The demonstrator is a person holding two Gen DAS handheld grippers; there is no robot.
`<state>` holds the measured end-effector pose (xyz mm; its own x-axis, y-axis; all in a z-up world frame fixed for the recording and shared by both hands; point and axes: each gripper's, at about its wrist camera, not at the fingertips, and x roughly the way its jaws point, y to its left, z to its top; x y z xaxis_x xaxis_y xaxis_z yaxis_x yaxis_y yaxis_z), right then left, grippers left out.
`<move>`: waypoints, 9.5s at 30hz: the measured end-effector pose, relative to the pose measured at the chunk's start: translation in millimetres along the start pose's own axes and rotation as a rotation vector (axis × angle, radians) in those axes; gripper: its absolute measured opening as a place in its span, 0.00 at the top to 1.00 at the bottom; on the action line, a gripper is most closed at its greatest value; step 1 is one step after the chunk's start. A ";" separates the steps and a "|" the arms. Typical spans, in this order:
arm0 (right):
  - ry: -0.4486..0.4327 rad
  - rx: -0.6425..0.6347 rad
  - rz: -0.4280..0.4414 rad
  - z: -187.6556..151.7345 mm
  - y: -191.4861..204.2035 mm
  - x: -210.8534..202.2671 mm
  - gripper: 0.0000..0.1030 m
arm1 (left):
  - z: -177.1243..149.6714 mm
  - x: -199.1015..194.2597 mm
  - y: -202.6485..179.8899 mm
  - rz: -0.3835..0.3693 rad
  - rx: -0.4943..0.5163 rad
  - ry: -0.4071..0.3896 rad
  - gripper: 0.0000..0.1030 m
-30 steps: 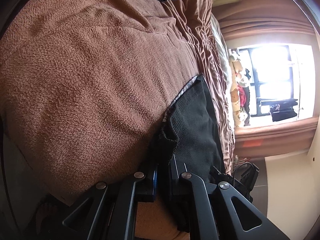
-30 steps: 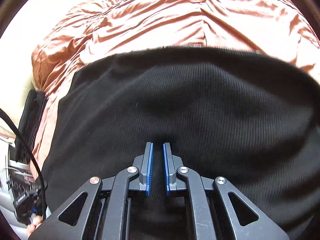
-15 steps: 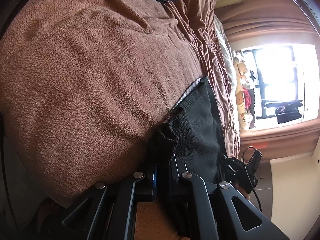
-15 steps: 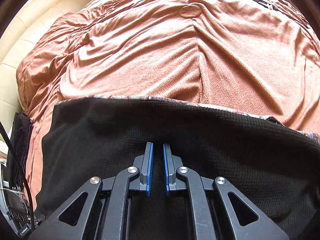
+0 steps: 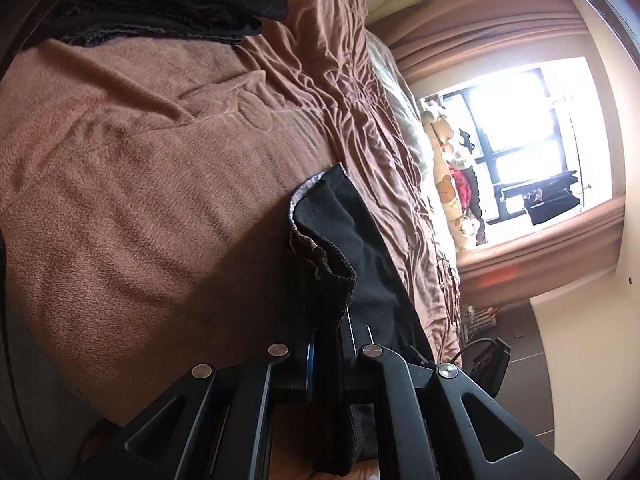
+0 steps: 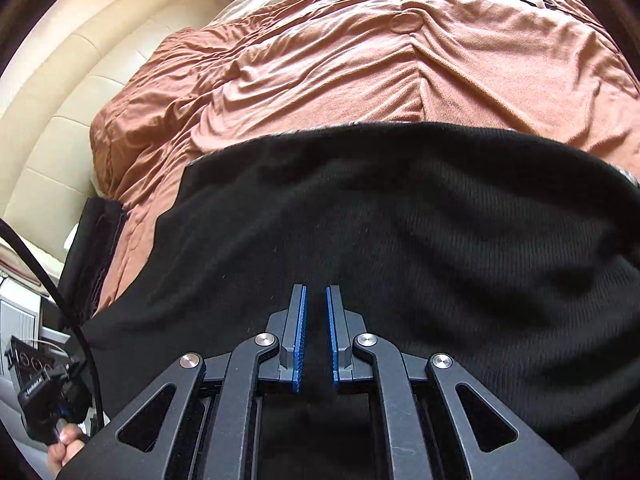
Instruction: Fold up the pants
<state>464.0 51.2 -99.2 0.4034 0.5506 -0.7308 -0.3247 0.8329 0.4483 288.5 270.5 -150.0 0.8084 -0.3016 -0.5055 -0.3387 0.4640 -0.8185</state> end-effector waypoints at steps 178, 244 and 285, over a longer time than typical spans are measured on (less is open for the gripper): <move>-0.289 0.371 0.140 -174.6 -215.4 -223.6 0.97 | -131.3 368.6 -324.3 0.152 0.745 0.440 0.61; -0.090 0.157 0.203 -33.8 -234.8 -188.6 0.92 | -176.3 161.2 -102.7 0.154 0.447 0.522 0.36; -0.007 0.127 0.218 62.2 -236.7 -120.8 0.55 | -156.6 144.9 -99.4 0.175 0.403 0.483 0.59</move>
<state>545.2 -208.9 -85.0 0.3413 0.7181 -0.6065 -0.2948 0.6945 0.6563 363.9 50.3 -184.6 0.4186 -0.4900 -0.7646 -0.1630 0.7877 -0.5940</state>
